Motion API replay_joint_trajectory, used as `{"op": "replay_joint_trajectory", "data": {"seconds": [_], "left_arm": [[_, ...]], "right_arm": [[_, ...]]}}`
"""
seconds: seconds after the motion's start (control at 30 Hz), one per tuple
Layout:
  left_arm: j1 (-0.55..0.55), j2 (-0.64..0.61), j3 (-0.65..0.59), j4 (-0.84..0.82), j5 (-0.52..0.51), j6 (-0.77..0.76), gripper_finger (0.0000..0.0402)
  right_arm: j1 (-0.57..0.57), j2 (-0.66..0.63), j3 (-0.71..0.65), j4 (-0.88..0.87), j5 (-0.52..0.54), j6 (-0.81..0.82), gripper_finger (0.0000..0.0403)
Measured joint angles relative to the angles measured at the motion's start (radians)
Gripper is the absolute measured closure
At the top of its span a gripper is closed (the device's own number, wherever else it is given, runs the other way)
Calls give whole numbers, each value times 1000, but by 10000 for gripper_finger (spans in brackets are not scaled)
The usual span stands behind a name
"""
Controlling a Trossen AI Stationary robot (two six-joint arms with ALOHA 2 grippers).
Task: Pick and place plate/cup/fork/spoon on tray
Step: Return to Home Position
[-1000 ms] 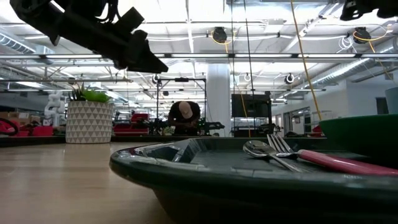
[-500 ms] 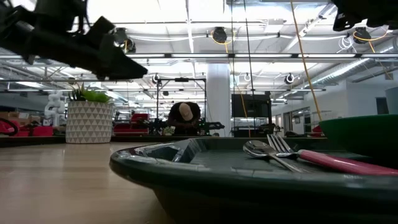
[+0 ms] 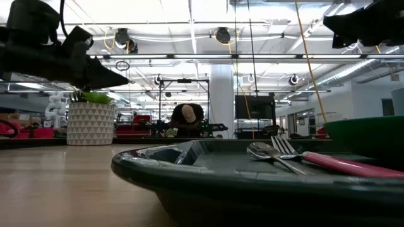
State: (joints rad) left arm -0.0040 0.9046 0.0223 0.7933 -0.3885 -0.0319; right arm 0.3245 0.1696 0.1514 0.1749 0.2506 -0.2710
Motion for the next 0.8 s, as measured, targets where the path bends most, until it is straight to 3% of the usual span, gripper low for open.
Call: {"op": "replay_joint_trajectory", "data": {"seconds": [0.17, 0.33, 0.63, 0.8], "left_arm": [[0, -32, -13, -3, 9, -4, 389], [-2, -31, -13, 5, 49, -18, 396], [-28, -31, -13, 4, 70, -34, 397], [-40, -31, -13, 8, 70, -48, 390]], "right_arm": [[-33, 0, -48, 89, -120, 29, 403], [-85, 1, -132, 204, -122, 75, 403], [-170, 1, -132, 169, -135, 127, 403], [-249, 1, -133, 164, -222, 166, 403]]}}
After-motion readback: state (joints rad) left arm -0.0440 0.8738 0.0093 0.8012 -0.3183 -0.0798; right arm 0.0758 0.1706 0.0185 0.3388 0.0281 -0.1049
